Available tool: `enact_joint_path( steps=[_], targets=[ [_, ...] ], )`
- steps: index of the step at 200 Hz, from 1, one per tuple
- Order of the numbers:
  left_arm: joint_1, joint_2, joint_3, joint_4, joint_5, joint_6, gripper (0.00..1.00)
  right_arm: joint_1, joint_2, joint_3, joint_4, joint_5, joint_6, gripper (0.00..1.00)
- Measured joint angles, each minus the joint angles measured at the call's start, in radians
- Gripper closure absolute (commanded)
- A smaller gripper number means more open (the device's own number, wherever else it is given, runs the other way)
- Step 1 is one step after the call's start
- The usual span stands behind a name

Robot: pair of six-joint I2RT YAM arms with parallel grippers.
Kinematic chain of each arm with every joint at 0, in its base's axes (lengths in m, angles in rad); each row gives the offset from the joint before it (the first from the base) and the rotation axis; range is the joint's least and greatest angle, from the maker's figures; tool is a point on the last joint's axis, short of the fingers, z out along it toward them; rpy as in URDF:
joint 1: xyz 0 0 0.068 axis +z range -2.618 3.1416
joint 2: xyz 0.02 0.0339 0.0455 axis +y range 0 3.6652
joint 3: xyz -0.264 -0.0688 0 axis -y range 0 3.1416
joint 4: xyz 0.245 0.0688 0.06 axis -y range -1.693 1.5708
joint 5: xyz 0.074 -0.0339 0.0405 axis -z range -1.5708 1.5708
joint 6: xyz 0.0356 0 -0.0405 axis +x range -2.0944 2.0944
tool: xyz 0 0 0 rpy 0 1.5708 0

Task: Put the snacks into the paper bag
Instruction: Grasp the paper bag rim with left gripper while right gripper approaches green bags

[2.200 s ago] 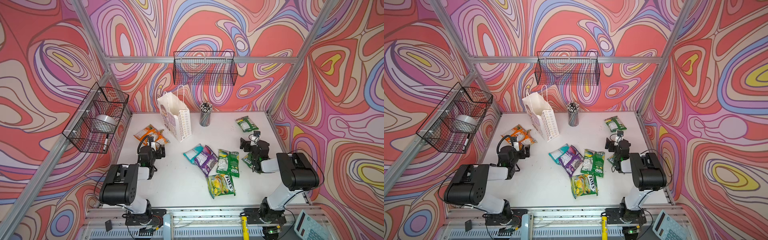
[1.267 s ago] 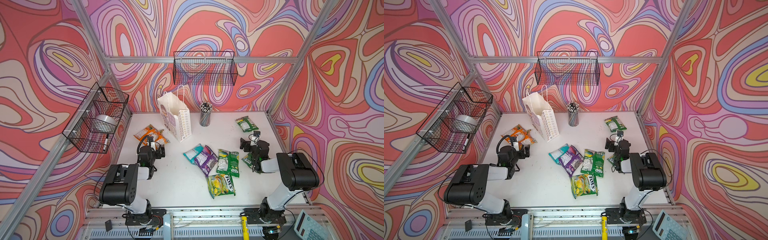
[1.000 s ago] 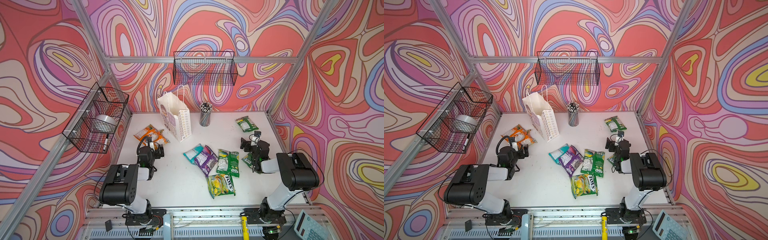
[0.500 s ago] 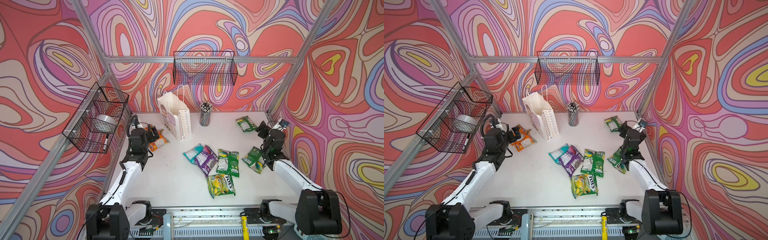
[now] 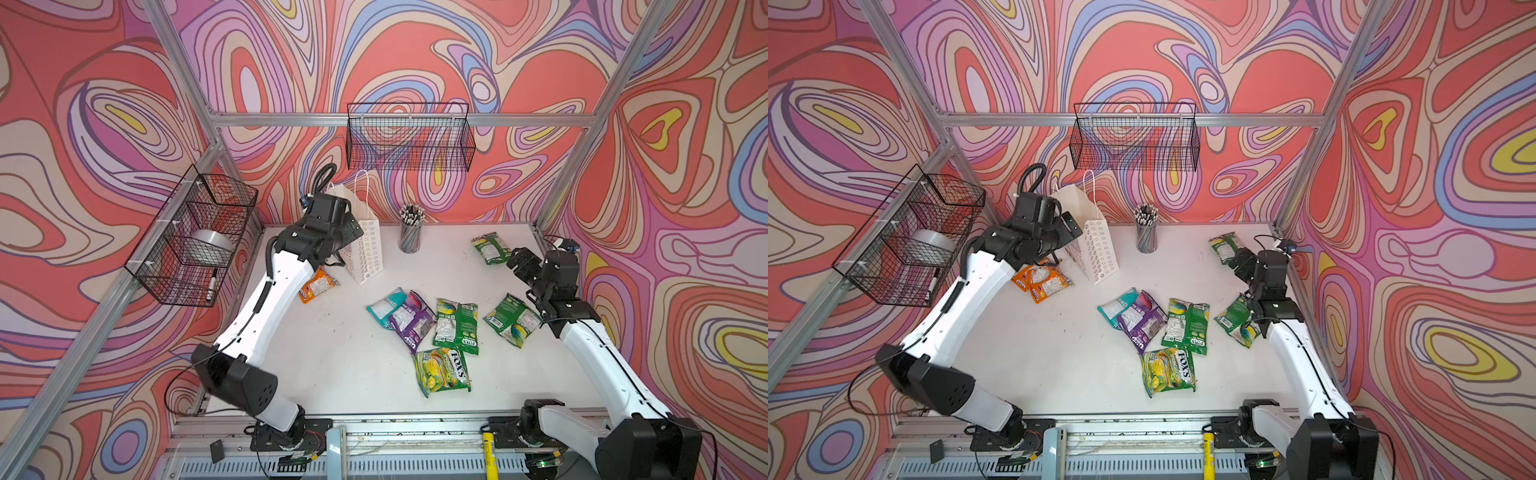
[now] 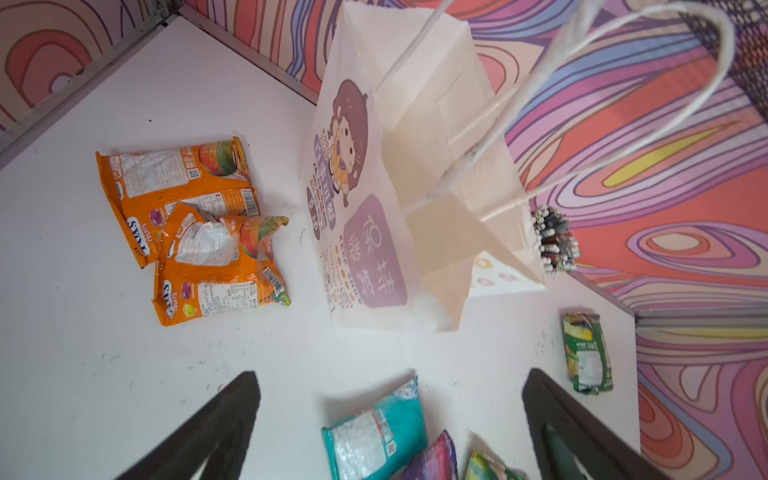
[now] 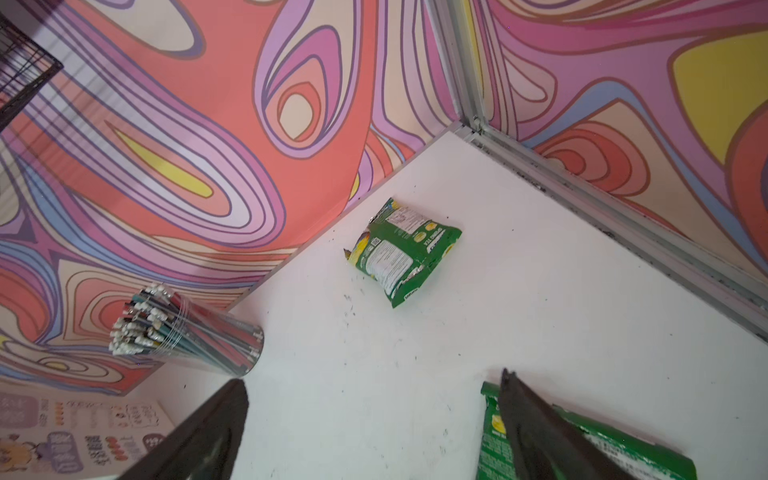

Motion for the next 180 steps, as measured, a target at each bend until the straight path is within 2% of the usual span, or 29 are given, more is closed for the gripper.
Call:
enact_joint_path(
  steps=[37,69,112,148,167,180],
  targets=[
    [-0.002,0.251,0.304,-0.135,-0.1,-0.062,0.13,0.0,-0.107,0.003,-0.096,-0.057,-0.008,0.02],
    [0.021,0.38,0.461,-0.204,-0.127,-0.099,0.24,0.0,-0.175,0.016,-0.182,-0.072,-0.024,0.02],
    [0.098,0.454,0.507,-0.23,-0.094,-0.133,0.48,0.0,-0.208,0.071,-0.263,-0.08,-0.05,0.02],
    [0.137,0.499,0.529,-0.237,-0.05,-0.131,0.78,0.0,-0.214,0.074,-0.29,-0.08,-0.059,0.02],
    [0.142,0.5,0.529,-0.24,-0.03,-0.123,0.99,0.0,-0.209,0.075,-0.291,-0.079,-0.063,0.02],
    [0.146,0.5,0.532,-0.24,-0.008,-0.112,1.0,0.0,-0.204,0.075,-0.292,-0.079,-0.066,0.02]
  ],
)
